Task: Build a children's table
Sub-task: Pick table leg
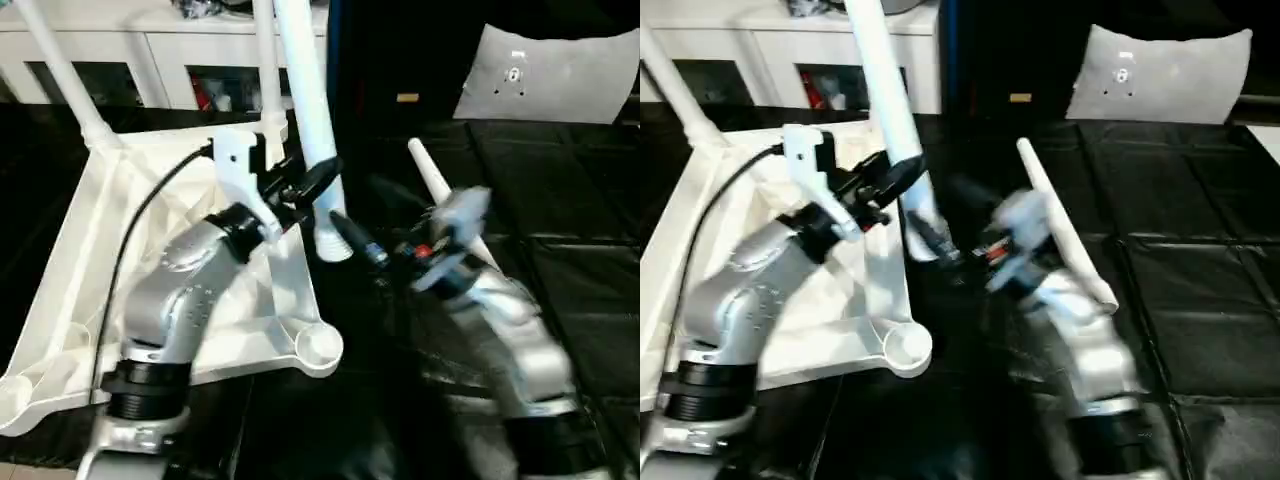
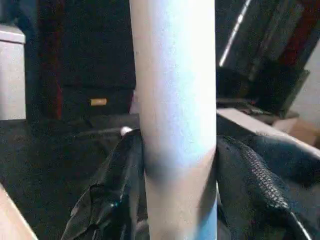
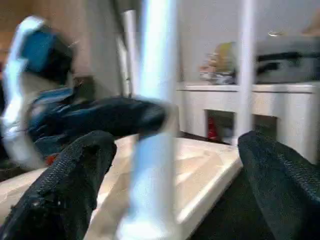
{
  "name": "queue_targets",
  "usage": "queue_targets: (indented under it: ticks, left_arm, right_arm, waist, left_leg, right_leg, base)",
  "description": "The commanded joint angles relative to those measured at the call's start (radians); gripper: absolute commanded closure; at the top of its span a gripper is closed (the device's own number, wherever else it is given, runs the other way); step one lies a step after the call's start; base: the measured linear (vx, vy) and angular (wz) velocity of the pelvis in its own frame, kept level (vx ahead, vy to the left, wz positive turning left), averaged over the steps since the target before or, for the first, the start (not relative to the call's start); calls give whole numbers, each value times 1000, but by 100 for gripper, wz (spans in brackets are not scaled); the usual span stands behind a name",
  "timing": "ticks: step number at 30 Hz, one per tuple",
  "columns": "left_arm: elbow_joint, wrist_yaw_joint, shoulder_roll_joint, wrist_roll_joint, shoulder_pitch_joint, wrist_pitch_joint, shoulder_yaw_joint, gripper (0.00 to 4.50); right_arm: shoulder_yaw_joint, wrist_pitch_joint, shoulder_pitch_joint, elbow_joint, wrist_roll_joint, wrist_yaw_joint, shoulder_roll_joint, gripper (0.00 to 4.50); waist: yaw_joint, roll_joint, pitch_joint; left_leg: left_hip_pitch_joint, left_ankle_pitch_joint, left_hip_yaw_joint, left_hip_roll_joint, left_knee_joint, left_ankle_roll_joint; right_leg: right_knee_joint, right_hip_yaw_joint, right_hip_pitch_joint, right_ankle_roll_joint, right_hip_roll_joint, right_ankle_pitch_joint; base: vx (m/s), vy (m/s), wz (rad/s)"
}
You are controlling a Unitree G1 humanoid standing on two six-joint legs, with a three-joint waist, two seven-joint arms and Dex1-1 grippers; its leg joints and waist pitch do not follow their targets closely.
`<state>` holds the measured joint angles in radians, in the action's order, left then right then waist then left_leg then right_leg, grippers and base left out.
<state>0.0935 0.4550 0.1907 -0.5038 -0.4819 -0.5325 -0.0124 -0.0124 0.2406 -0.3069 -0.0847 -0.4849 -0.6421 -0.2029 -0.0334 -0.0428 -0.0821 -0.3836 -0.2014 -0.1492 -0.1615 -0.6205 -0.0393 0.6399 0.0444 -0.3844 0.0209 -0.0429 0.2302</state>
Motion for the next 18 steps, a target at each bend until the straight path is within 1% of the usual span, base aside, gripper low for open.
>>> queue_targets:
  ticks: [1, 2, 3, 4, 5, 7, 8, 9, 11, 12, 13, 14, 16, 18]
  left_arm:
    - [17, 32, 15, -24, -18, -17, -5, 261]
    - [18, 47, 24, -37, -21, -27, -8, 261]
    - [19, 54, 29, -44, -23, -34, -10, 261]
    - [24, 68, 32, -71, -26, -51, -21, 262]
    - [28, 78, 34, -86, -28, -60, -28, 262]
    - [36, 109, 43, -128, -33, -85, -41, 262]
    - [39, 120, 47, -138, -34, -93, -43, 262]
    - [43, 140, 56, -151, -34, -103, -44, 262]
    - [51, 168, 72, -158, -33, -113, -38, 262]
    - [53, 184, 82, -153, -34, -107, -31, 262]
    - [56, 193, 89, -151, -34, -103, -26, 262]
    - [65, 212, 100, -149, -34, -100, -16, 262]
    - [87, 246, 114, -161, -37, -105, -2, 262]
    - [92, 251, 115, -168, -39, -109, -1, 262]
  right_arm:
    - [-41, 103, -28, -33, -76, 26, -20, 0]
    - [-59, 163, -42, -40, -120, 30, -40, 0]
    - [-68, 196, -49, -44, -145, 30, -52, 0]
    - [-77, 230, -60, -49, -165, 27, -70, 0]
    - [-82, 252, -67, -52, -178, 23, -82, 0]
    - [-88, 308, -79, -61, -199, 6, -121, 0]
    - [-89, 326, -82, -65, -202, -2, -133, 0]
    - [-87, 354, -85, -70, -207, -17, -154, 0]
    - [-72, 370, -88, -76, -192, -46, -189, 0]
    - [-58, 364, -91, -78, -178, -68, -210, 0]
    - [-48, 360, -92, -82, -171, -82, -223, 0]
    - [-32, 356, -94, -87, -158, -99, -240, 0]
    - [-14, 364, -106, -92, -157, -116, -257, 0]
    - [-12, 372, -110, -93, -164, -117, -261, 0]
  waist:
    - [1, 2, 63]
    - [1, 2, 61]
    - [0, 2, 62]
    - [0, 3, 62]
    - [0, 4, 61]
    - [0, 9, 60]
    - [-1, 7, 60]
    - [-1, 8, 58]
    - [-1, 10, 56]
    - [-2, 10, 57]
    - [-2, 13, 56]
    - [-2, 12, 56]
    - [-1, 14, 55]
    - [0, 15, 55]
  left_leg:
    - [11, -79, 17, -57, 73, 66]
    - [11, -86, 16, -57, 74, 60]
    - [11, -85, 16, -56, 74, 59]
    - [11, -80, 16, -55, 73, 56]
    - [9, -74, 15, -53, 72, 54]
    - [10, -72, 13, -53, 73, 52]
    - [10, -66, 13, -53, 72, 51]
    - [10, -69, 13, -53, 73, 52]
    - [9, -72, 13, -54, 74, 55]
    - [9, -68, 12, -54, 73, 56]
    - [8, -65, 12, -55, 74, 59]
    - [8, -59, 12, -56, 74, 61]
    - [9, -53, 12, -58, 75, 65]
    - [8, -41, 12, -58, 76, 72]
  right_leg:
    - [-80, -54, 53, 239, -88, 24]
    - [-82, -55, 52, 236, -88, 40]
    - [-82, -54, 54, 233, -88, 41]
    - [-82, -55, 54, 231, -88, 41]
    - [-82, -54, 54, 232, -88, 40]
    - [-84, -54, 54, 233, -87, 48]
    - [-83, -54, 53, 235, -87, 46]
    - [-85, -54, 52, 235, -86, 51]
    - [-86, -54, 52, 229, -88, 66]
    - [-87, -54, 53, 226, -88, 66]
    - [-88, -54, 52, 221, -88, 64]
    - [-86, -54, 52, 219, -89, 59]
    - [-86, -54, 52, 223, -90, 50]
    - [-84, -53, 52, 231, -90, 36]
  base:
    - [0, 0, 0]
    - [0, 0, 0]
    - [0, 0, 0]
    - [0, 0, 0]
    - [0, 0, 0]
    - [0, 0, 0]
    - [0, 0, 0]
    - [0, 0, 0]
    - [0, 0, 0]
    - [0, 0, 0]
    - [0, 0, 0]
    - [0, 0, 0]
    - [0, 0, 0]
    - [0, 0, 0]
